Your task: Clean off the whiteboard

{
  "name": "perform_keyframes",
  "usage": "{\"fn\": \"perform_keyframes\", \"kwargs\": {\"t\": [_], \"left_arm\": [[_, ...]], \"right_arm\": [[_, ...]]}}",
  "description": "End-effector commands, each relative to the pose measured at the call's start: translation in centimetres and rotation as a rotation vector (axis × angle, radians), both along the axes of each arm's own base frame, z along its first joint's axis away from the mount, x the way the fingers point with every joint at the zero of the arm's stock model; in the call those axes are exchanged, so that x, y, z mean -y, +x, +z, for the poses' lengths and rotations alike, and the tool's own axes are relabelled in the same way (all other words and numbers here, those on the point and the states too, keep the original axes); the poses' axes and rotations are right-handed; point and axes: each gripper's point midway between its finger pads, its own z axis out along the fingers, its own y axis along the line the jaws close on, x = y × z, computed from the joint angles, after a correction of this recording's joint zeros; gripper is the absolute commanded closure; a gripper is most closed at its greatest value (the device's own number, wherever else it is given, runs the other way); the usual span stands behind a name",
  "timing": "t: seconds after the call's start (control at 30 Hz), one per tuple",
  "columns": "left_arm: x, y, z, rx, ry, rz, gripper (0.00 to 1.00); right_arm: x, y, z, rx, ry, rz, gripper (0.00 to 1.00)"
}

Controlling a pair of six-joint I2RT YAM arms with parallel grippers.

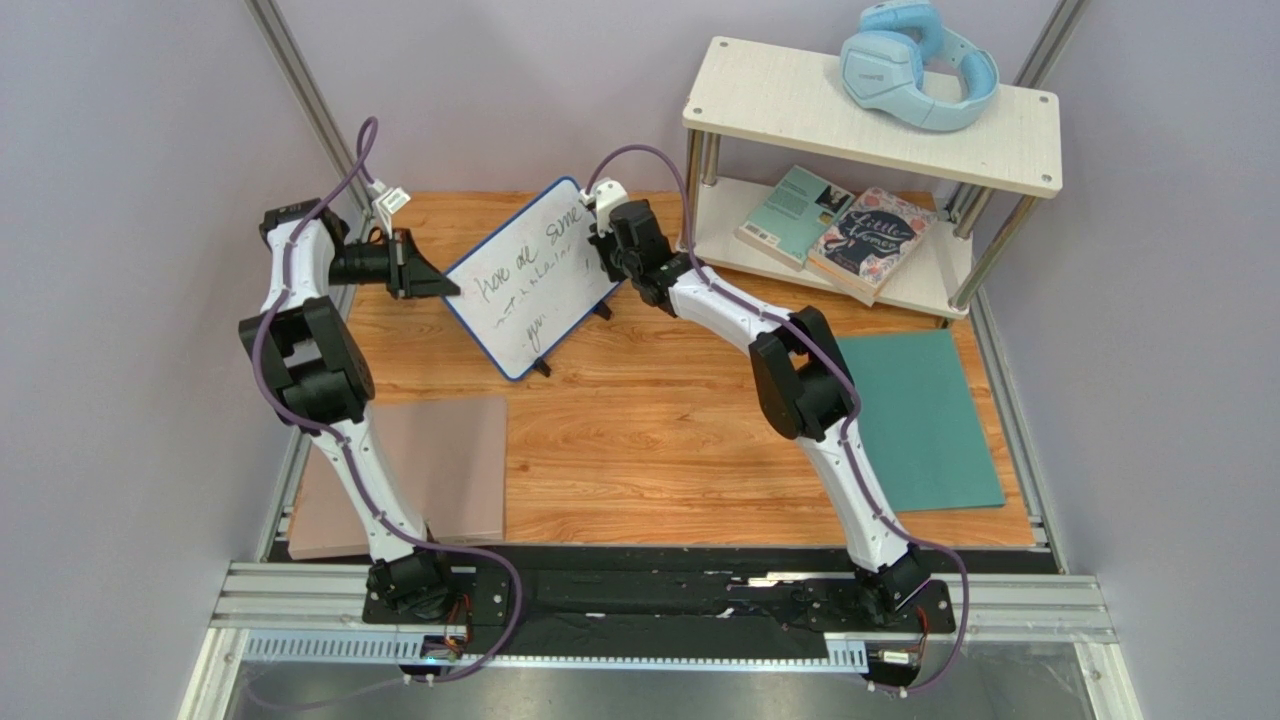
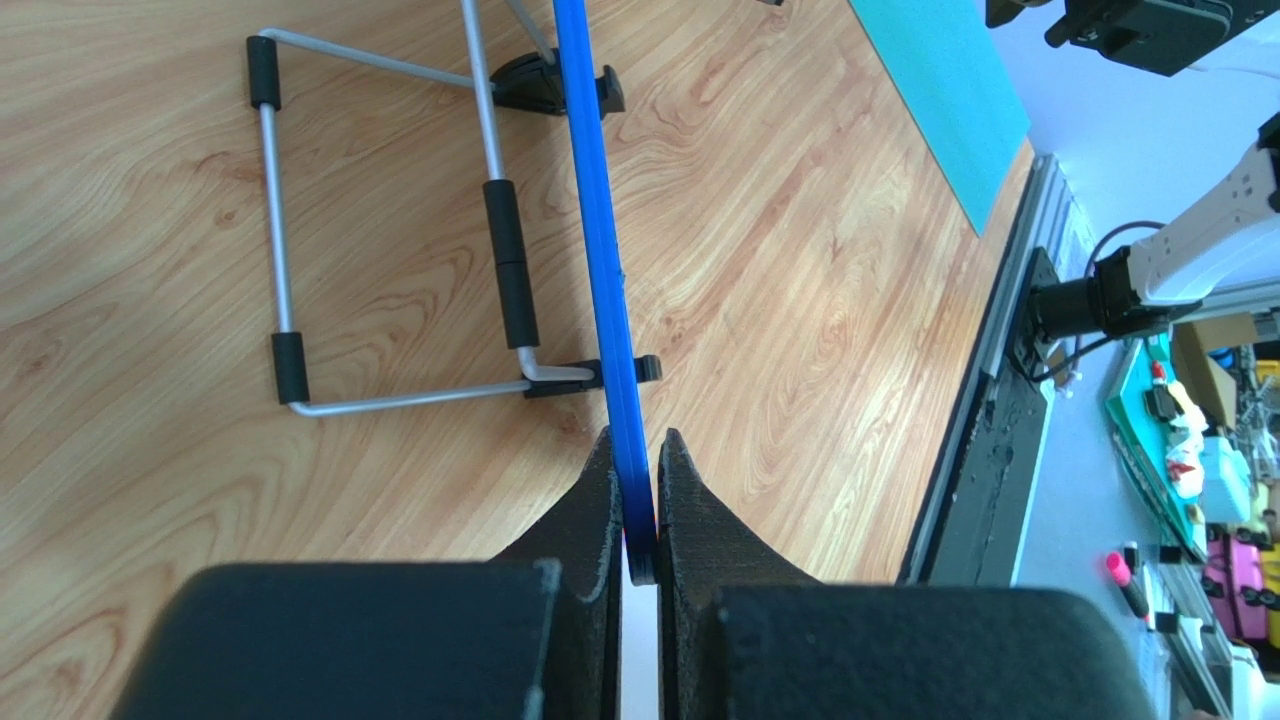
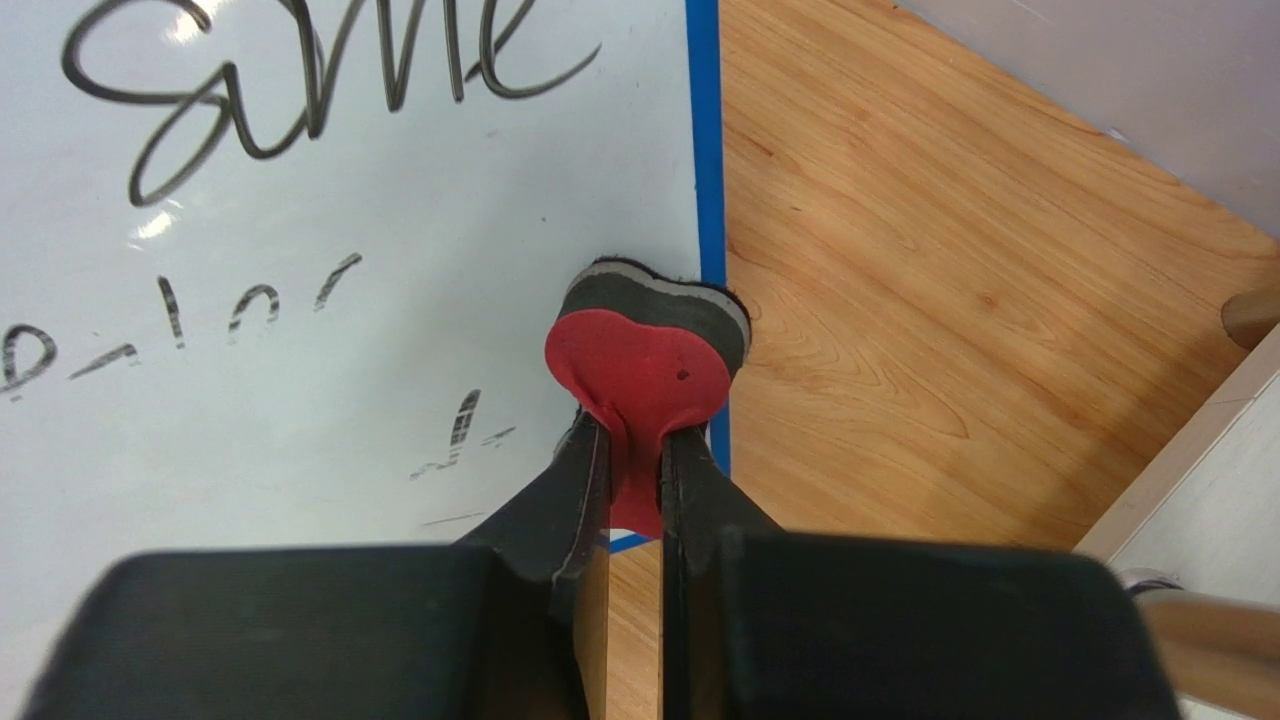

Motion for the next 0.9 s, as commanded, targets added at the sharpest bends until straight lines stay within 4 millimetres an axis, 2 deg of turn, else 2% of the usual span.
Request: {"fn": "perform_keyframes", "kwargs": {"t": [0.0, 0.23, 0.33, 0.43, 0.57, 0.77, 0.8, 0.87], "left_arm": [[1.2, -1.9, -0.2, -0.018, 0.022, -0.090, 1.00], [1.3, -1.8, 0.0, -0.022, 0.014, -0.093, 1.00], [1.4, -1.8, 0.1, -0.025, 0.009, -0.094, 1.00], [1.7, -1.8, 0.1, -0.028, 0.008, -0.100, 1.00], [1.8, -1.9, 0.1, -0.031, 0.007, -0.104, 1.00], [2.2, -1.8, 0.4, -0.028, 0.002, -0.109, 1.00], [2.2, -1.9, 0.4, -0.030, 0.001, -0.110, 1.00], [2.4, -1.9, 0.5, -0.029, 0.003, -0.116, 1.00]], "right_arm": [[-0.4, -1.4, -1.4, -0.026, -0.033, 0.063, 1.00], [-2.2, -2.2, -1.4, -0.037, -0.009, 0.115, 1.00], [-4.1, -3.4, -1.1, -0.041, 0.007, 0.186, 1.00], [-5.4, -4.1, -1.2, -0.054, 0.021, 0.215, 1.00], [-7.2, -4.7, -0.3, -0.046, 0.047, 0.242, 1.00], [-9.9, -6.5, -0.4, -0.041, 0.047, 0.297, 1.00], [-10.3, -6.6, 0.2, -0.036, 0.050, 0.301, 1.00], [-11.2, -7.2, -0.2, -0.045, 0.050, 0.321, 1.00]]}}
